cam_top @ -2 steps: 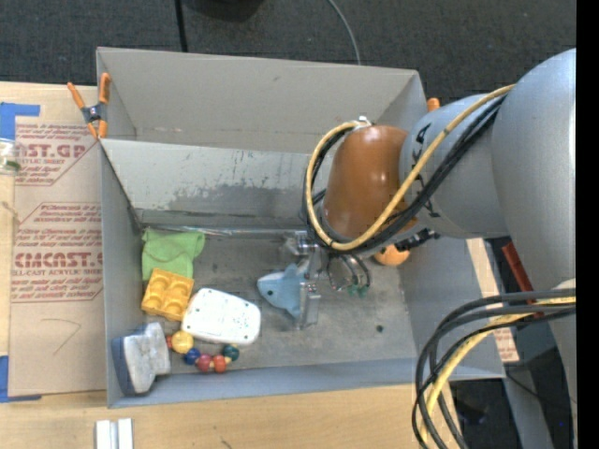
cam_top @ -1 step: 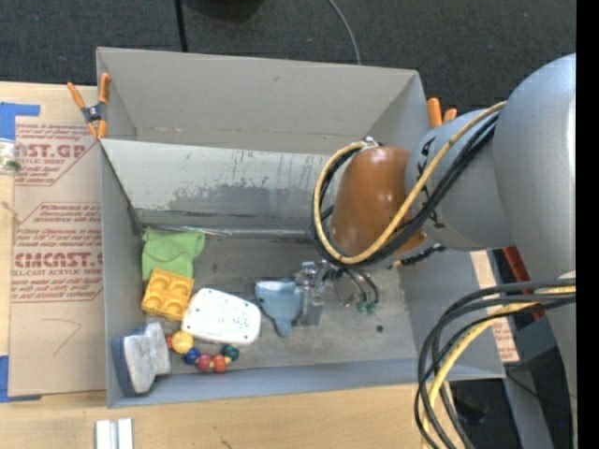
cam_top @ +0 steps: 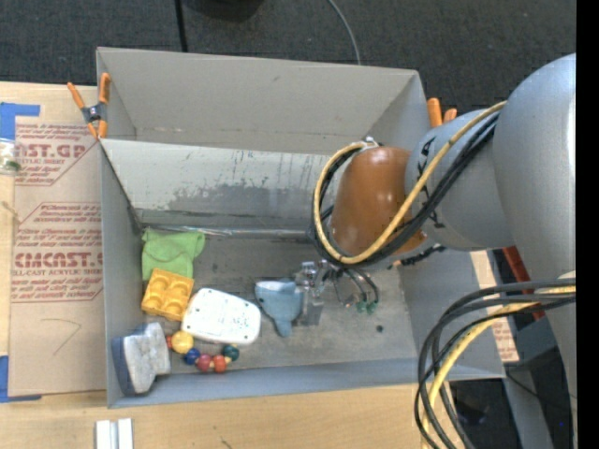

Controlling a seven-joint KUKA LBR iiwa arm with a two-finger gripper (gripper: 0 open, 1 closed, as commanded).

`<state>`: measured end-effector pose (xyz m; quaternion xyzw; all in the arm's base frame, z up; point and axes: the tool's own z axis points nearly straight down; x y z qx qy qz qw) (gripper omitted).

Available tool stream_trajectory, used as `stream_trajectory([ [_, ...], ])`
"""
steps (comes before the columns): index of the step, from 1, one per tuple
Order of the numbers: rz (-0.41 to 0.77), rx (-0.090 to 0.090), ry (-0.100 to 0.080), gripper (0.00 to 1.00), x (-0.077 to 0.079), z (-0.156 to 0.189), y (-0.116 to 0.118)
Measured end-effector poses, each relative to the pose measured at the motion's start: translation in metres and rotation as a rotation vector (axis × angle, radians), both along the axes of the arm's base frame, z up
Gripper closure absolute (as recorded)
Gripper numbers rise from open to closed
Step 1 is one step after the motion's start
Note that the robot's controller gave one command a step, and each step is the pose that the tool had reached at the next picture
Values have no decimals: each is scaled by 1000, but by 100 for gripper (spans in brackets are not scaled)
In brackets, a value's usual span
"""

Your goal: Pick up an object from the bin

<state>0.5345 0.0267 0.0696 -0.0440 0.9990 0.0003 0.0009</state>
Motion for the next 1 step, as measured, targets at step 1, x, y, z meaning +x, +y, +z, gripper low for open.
stream_trajectory([
  [1, 27, 0, -6, 100, -1, 159, -20],
])
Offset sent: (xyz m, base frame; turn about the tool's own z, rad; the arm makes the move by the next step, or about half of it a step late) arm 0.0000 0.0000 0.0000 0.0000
